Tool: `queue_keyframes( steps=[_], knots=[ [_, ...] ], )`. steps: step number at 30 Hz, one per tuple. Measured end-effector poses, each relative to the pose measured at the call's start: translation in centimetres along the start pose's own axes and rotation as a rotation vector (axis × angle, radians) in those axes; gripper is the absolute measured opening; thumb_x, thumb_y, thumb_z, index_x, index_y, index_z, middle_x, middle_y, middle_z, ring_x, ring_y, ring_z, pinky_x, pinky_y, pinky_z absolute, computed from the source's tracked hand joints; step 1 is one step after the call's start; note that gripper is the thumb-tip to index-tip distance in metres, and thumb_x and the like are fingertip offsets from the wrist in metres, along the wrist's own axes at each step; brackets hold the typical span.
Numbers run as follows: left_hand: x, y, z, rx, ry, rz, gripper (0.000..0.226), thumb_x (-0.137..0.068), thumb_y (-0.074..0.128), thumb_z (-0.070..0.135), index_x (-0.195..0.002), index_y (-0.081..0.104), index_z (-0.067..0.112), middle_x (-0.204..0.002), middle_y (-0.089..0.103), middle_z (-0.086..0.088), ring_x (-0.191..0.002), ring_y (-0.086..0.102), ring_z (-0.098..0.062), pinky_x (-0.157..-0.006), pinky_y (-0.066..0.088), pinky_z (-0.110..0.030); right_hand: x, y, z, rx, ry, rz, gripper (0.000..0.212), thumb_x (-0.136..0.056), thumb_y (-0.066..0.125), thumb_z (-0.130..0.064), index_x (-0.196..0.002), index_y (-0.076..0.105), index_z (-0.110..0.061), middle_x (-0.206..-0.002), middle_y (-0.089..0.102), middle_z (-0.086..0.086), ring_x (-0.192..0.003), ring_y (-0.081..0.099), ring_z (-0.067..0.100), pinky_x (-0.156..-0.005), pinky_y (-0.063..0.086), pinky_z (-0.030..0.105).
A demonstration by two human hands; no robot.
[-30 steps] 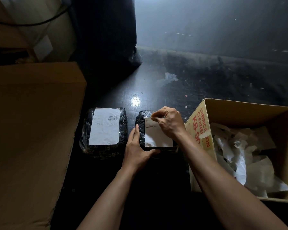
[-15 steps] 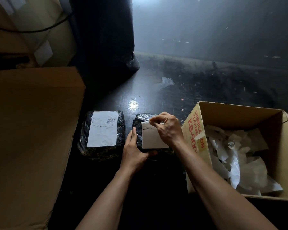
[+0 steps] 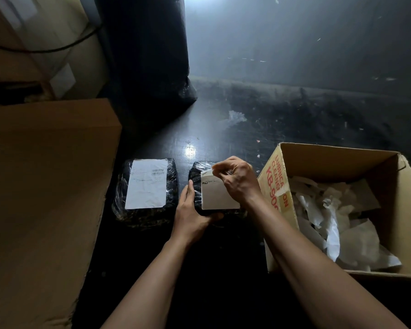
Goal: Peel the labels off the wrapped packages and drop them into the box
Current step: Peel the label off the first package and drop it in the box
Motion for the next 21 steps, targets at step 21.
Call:
queue_keyframes(
  steps=[21],
  knots=[
    [0.0, -0.2, 0.1, -0.01, -0.007, -0.015, 0.136, -0.052, 0.093, 0.051, -0.157, 0.016, 0.014, -0.16, 0.028, -0.003, -0.145, 0.029, -0.012, -0.11, 0.021, -0.014, 1.8, -0.5, -1.0, 0.044, -0.018, 0.042, 0.014, -0.083, 0.075, -0.014, -0.087, 0.081, -0.026, -0.081, 0.069, -0.016, -0.077, 0.066, 0.007, -0.068, 0.048, 0.023]
  ],
)
Point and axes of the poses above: each hand's wrist, its own x-axis away from the middle knuckle, its own y-axis out of the palm, z = x × y, the point moved 1 cm from there along -x, towards the middle knuckle
